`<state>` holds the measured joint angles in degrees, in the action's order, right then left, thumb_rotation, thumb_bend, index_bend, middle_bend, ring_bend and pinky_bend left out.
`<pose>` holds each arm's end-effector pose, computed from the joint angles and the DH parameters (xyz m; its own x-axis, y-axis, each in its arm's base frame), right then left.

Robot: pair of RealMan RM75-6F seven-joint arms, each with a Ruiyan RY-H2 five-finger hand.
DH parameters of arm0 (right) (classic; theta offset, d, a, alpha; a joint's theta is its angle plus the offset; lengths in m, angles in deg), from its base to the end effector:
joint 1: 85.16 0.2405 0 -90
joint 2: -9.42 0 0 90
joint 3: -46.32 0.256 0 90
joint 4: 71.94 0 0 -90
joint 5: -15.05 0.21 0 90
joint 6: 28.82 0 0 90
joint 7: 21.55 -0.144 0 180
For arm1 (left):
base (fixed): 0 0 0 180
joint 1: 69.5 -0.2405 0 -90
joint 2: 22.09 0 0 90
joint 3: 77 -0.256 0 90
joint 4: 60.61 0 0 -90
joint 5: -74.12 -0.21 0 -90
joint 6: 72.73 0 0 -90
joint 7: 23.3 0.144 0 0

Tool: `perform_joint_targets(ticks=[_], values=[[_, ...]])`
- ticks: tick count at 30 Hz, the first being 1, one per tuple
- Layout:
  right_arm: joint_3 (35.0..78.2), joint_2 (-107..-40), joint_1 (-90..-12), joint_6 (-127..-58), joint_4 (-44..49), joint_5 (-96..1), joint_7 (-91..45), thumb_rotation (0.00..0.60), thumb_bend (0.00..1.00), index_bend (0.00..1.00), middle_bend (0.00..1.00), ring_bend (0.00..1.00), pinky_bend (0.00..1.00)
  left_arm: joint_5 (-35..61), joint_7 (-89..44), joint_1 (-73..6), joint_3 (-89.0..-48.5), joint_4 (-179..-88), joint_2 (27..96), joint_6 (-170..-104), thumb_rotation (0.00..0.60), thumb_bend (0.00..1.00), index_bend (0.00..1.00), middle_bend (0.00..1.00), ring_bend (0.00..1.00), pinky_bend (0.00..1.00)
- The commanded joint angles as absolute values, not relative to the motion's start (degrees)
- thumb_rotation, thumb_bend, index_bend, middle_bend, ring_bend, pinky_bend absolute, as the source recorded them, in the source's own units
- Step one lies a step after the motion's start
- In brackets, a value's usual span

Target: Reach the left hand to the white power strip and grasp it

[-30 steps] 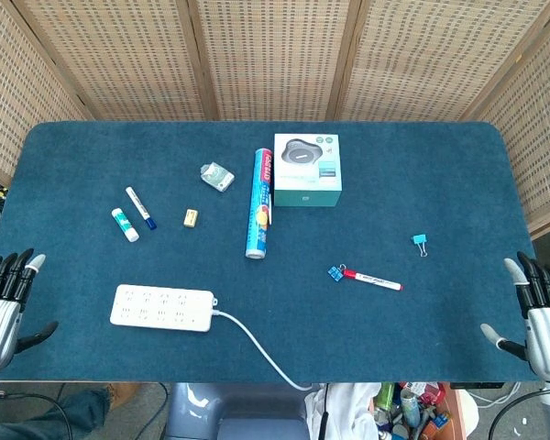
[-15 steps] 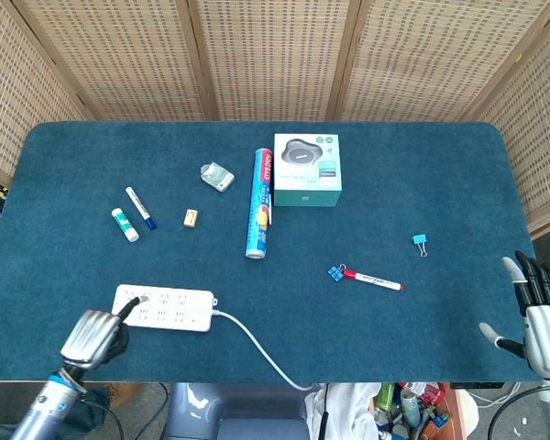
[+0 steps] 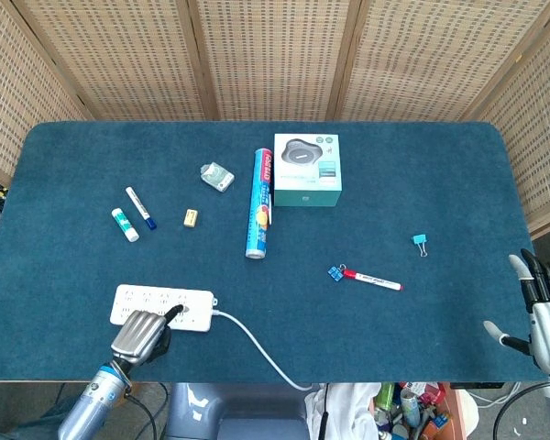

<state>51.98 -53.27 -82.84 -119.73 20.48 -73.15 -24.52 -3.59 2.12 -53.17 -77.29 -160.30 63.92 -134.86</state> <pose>-0.3051 -0.1762 0.1849 0.3657 0.1305 0.9215 -0.9285 -0.0165 0.3709 -0.2100 0.1897 -0.0209 0.3813 0.4178 0.8247 0.9183 -0.2742 -0.2857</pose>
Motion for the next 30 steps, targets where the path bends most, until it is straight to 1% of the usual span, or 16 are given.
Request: perform_joint_targets(ticks=[1,9,15,18,22,23,25,26,27,28,29,30], values=[[52.0,-53.2,-82.8,-119.6,20.5,-73.1,-24.7,0.600,0.00,0.00,0.00,0.00,0.00,-2.7,3.2,-52.7,-77.2,-160.1,64.9,-135.0,0.600,1.00,0.22,1.00,1.00,1.00],[52.0,-53.0,-82.9,-119.6,20.5,-72.9,-25.2,0.600,0.00,0.00,0.00,0.00,0.00,0.6,4.7,-51.2,-77.4,-158.7,66.8,-133.3,0.600,1.00,0.23,1.00,1.00,1.00],[52.1,-53.0,-82.9,-119.7,20.5,-72.9,-25.1,0.600,0.00,0.00,0.00,0.00,0.00,0.3,4.6,-51.0,-77.8,-158.5,67.0,-134.5,0.600,1.00,0.24,1.00,1.00,1.00],[52.0,-53.1,-82.9,-119.7,20.4,-72.9,-25.1,0.600,0.00,0.00,0.00,0.00,0.00,-3.9,1.3,-51.8,-77.7,-158.9,66.2,-138.2,0.600,1.00,0.24,1.00,1.00,1.00],[52.0,-53.2,-82.8,-119.6,20.4,-73.0,-25.0,0.600,0.00,0.00,0.00,0.00,0.00,-11.3,-2.8,-53.4,-76.9,-160.0,63.0,-146.3,0.600,1.00,0.24,1.00,1.00,1.00],[52.0,-53.2,-82.8,-119.7,20.4,-73.0,-25.0,0.600,0.00,0.00,0.00,0.00,0.00,-13.9,-3.8,-54.1,-76.3,-160.4,61.3,-149.8,0.600,1.00,0.24,1.00,1.00,1.00],[51.9,-53.2,-82.8,-119.7,20.5,-73.2,-24.8,0.600,0.00,0.00,0.00,0.00,0.00,-17.3,-5.7,-55.2,-75.8,-160.3,58.7,-154.4,0.600,0.98,0.24,1.00,1.00,1.00],[51.9,-53.2,-82.8,-119.8,20.6,-73.3,-24.7,0.600,0.00,0.00,0.00,0.00,0.00,-18.8,-7.0,-56.1,-75.2,-159.7,57.1,-157.7,0.600,0.90,0.25,1.00,1.00,1.00],[51.8,-53.2,-82.8,-119.8,20.7,-73.4,-24.6,0.600,0.00,0.00,0.00,0.00,0.00,-19.7,-7.8,-57.0,-74.5,-158.8,56.1,-160.4,0.600,0.67,0.26,1.00,1.00,1.00],[51.8,-53.3,-82.9,-119.9,20.7,-73.5,-24.6,0.600,0.00,0.00,0.00,0.00,0.00,-20.1,-8.3,-57.3,-74.3,-158.3,55.8,-161.5,0.584,0.47,0.28,1.00,1.00,1.00],[51.8,-53.3,-82.8,-119.9,20.8,-73.6,-24.6,0.600,0.00,0.00,0.00,0.00,0.00,-20.1,-9.1,-58.2,-73.6,-157.3,55.3,-163.8,0.498,0.20,0.33,1.00,1.00,1.00],[51.7,-53.3,-82.8,-119.9,20.8,-73.8,-24.6,0.600,0.00,0.00,0.00,0.00,0.00,-19.6,-10.2,-59.0,-73.2,-156.6,54.7,-165.3,0.369,0.03,0.37,1.00,1.00,1.00]])
